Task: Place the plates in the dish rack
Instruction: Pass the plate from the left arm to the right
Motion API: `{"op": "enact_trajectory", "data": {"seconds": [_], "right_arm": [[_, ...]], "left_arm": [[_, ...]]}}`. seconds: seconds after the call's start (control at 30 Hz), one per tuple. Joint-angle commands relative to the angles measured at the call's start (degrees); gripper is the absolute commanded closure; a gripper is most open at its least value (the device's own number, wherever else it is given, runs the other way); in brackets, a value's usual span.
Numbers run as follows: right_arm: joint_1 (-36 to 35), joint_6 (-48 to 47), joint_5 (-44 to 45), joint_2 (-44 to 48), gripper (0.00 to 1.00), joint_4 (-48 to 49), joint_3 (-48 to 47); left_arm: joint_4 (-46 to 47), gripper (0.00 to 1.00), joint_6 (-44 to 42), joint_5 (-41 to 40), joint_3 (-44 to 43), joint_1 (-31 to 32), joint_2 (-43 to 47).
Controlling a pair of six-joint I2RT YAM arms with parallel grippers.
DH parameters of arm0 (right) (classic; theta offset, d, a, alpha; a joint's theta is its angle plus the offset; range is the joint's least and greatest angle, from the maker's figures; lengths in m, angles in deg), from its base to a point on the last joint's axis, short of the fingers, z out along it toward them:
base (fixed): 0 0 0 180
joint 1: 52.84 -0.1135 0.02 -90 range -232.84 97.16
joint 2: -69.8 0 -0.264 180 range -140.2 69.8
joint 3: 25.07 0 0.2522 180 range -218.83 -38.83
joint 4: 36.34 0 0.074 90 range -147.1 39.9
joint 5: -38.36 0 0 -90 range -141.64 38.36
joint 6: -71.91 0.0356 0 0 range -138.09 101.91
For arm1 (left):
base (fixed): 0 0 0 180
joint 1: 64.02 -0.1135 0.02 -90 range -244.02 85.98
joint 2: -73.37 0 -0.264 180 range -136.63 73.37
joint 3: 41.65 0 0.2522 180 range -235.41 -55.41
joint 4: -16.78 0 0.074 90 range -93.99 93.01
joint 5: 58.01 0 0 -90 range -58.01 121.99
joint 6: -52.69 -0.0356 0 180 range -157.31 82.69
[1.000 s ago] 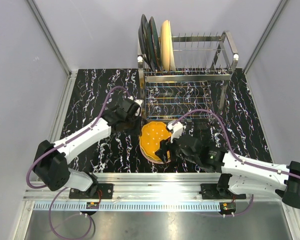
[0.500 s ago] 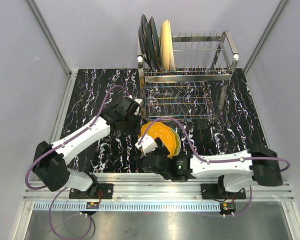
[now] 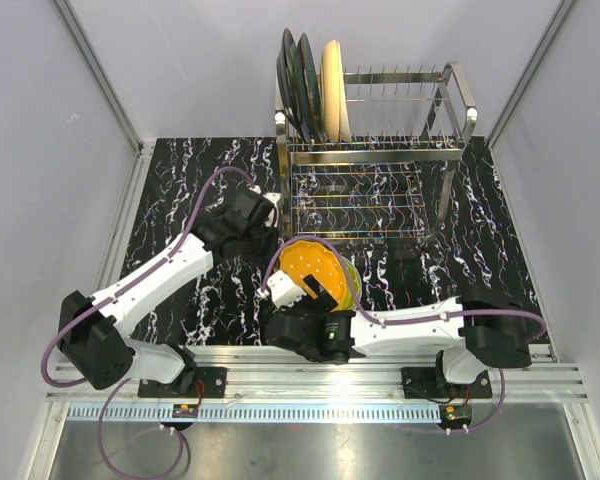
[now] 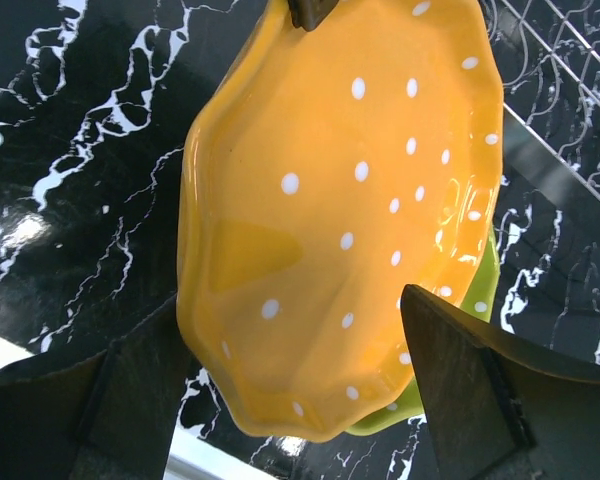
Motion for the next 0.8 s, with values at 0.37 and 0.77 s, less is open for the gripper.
{"op": "enact_trajectory", "data": {"seconds": [0.37,0.77], "right_arm": [[-1.3,4.0,10.1,-5.0,0.26,-4.9,-6.0],[-4.3,5.9,12.4,-4.9,0.57,-8.1,-8.0]], "left_arm": [[2.2,1.0,1.4,3.9,-4.9,0.3,4.5],[2.6,1.0,1.3,3.1,-7.4,0.2,2.8]]}}
